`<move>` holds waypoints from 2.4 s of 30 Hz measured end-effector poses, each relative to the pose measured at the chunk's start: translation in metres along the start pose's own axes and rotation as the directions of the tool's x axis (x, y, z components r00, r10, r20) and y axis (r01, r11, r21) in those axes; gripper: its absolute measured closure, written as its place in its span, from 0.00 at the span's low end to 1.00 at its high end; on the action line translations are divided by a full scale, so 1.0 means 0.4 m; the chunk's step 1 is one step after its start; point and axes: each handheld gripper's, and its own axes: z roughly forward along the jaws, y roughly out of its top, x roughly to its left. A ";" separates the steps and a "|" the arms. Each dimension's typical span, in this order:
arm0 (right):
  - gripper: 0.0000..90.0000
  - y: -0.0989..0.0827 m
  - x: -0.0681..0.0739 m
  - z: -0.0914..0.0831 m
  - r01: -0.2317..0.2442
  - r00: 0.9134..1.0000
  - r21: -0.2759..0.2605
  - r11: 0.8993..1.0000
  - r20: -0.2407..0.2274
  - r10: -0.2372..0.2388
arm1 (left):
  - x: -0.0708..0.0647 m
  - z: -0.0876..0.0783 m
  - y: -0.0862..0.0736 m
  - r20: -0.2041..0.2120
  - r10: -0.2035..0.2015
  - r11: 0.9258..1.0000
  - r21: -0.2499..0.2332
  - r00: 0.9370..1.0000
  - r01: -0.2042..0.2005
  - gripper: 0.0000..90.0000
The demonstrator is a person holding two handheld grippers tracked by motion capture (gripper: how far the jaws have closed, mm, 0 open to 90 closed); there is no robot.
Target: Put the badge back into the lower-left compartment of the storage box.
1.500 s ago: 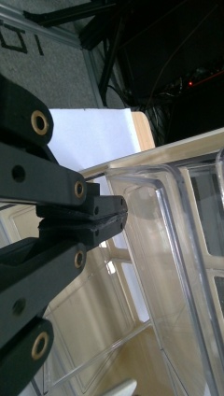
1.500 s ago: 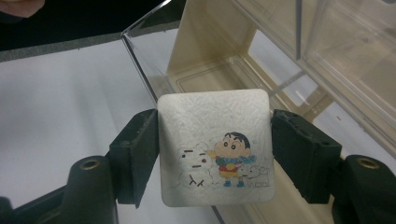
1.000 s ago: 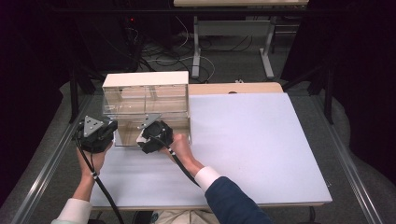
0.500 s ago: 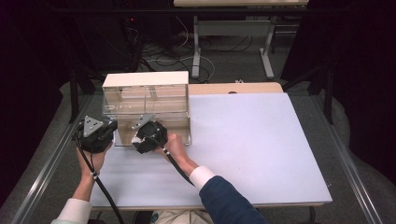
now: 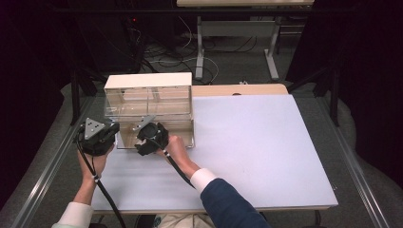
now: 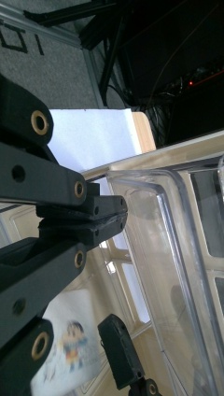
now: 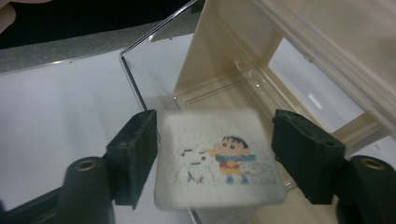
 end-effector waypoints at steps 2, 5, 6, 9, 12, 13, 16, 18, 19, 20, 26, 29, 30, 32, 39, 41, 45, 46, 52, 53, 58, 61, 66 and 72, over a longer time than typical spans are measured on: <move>0.25 -0.002 0.001 -0.004 -0.015 1.000 -0.001 1.000 -0.007 0.015 | 0.000 -0.001 0.000 0.001 0.000 1.000 0.000 1.000 0.000 1.00; 0.18 -0.004 0.009 -0.016 -0.011 1.000 0.000 1.000 -0.027 0.011 | 0.001 -0.001 0.000 0.001 0.001 1.000 0.000 1.000 -0.001 1.00; 0.18 -0.005 0.012 -0.022 -0.008 1.000 -0.001 1.000 -0.029 0.008 | 0.001 -0.001 0.000 0.001 0.001 1.000 0.000 1.000 -0.001 1.00; 0.17 -0.013 0.014 -0.046 0.005 0.998 -0.014 1.000 -0.057 -0.006 | 0.000 -0.001 0.000 0.000 0.001 1.000 0.000 1.000 -0.001 1.00; 0.17 -0.025 0.014 -0.075 0.004 0.997 -0.025 1.000 -0.071 -0.006 | -0.001 -0.001 0.000 -0.002 0.002 1.000 0.000 1.000 -0.002 1.00; 0.17 -0.029 0.013 -0.084 0.004 0.997 -0.029 1.000 -0.078 -0.006 | -0.001 -0.001 0.000 -0.002 0.002 1.000 0.000 1.000 -0.002 1.00; 0.16 -0.043 0.009 -0.109 0.008 0.996 -0.024 1.000 -0.088 -0.010 | -0.001 -0.001 0.000 -0.004 0.002 1.000 0.001 1.000 -0.002 1.00; 0.16 -0.054 0.007 -0.123 -0.003 0.996 -0.017 1.000 -0.091 0.002 | -0.002 -0.001 0.001 -0.004 0.004 1.000 0.006 1.000 -0.004 1.00; 0.15 -0.060 0.005 -0.129 -0.004 0.996 -0.018 1.000 -0.094 0.002 | -0.002 -0.001 0.001 -0.003 0.003 1.000 0.005 1.000 -0.003 1.00; 0.15 -0.065 0.004 -0.135 -0.004 0.995 -0.018 1.000 -0.096 0.002 | -0.002 -0.001 0.001 -0.004 0.004 1.000 0.006 1.000 -0.004 1.00; 0.14 -0.094 -0.008 -0.173 -0.007 0.996 -0.024 1.000 -0.090 0.005 | -0.002 -0.001 0.001 -0.003 0.004 1.000 0.006 1.000 -0.004 1.00; 0.14 -0.114 -0.019 -0.193 -0.016 0.996 -0.025 1.000 -0.089 0.014 | -0.002 -0.001 0.001 -0.003 0.004 1.000 0.006 1.000 -0.004 1.00; 0.13 -0.121 -0.022 -0.201 -0.019 0.996 -0.023 1.000 -0.088 0.017 | -0.002 -0.001 0.001 -0.004 0.004 1.000 0.006 1.000 -0.004 1.00; 0.13 -0.134 -0.029 -0.216 -0.030 0.996 -0.019 0.999 -0.083 0.028 | -0.002 -0.001 0.001 -0.008 0.010 1.000 0.003 1.000 -0.010 1.00; 0.11 -0.178 -0.056 -0.263 -0.054 0.996 -0.025 0.998 -0.065 0.053 | -0.004 0.000 0.001 -0.007 0.004 1.000 0.002 1.000 -0.004 1.00; 0.09 -0.192 -0.063 -0.276 -0.062 0.996 -0.030 0.998 -0.061 0.060 | -0.004 0.000 0.000 -0.006 0.004 1.000 0.002 1.000 -0.004 1.00; 0.07 -0.222 -0.082 -0.304 -0.076 0.996 -0.023 0.997 -0.041 0.075 | -0.004 0.000 0.000 -0.007 0.003 1.000 0.002 1.000 -0.003 1.00; 0.07 -0.229 -0.087 -0.312 -0.077 0.996 -0.026 0.997 -0.041 0.076 | -0.004 0.000 0.000 -0.006 0.003 1.000 0.003 1.000 -0.003 1.00; 0.06 -0.280 -0.115 -0.360 -0.104 0.995 -0.029 0.994 -0.009 0.104 | -0.005 0.000 0.000 -0.008 0.006 1.000 0.002 1.000 -0.006 1.00; 0.06 -0.288 -0.119 -0.367 -0.113 0.994 -0.028 0.993 -0.003 0.113 | -0.005 0.000 0.000 -0.008 0.005 1.000 0.002 1.000 -0.005 1.00; 0.06 -0.319 -0.138 -0.400 -0.134 0.991 -0.020 0.991 0.020 0.134 | -0.006 0.000 0.000 -0.009 0.004 1.000 0.003 1.000 -0.003 1.00; 0.06 -0.338 -0.146 -0.414 -0.147 0.988 -0.030 0.989 0.035 0.148 | -0.006 0.000 0.000 -0.010 0.005 1.000 0.003 1.000 -0.005 1.00; 0.06 -0.373 -0.158 -0.438 -0.163 0.985 -0.014 0.986 0.057 0.164 | -0.006 0.000 0.000 -0.009 0.006 1.000 0.002 1.000 -0.006 1.00; 0.06 -0.415 -0.178 -0.473 -0.189 0.978 -0.005 0.982 0.086 0.189 | -0.006 0.000 0.000 -0.007 0.006 1.000 0.002 1.000 -0.006 1.00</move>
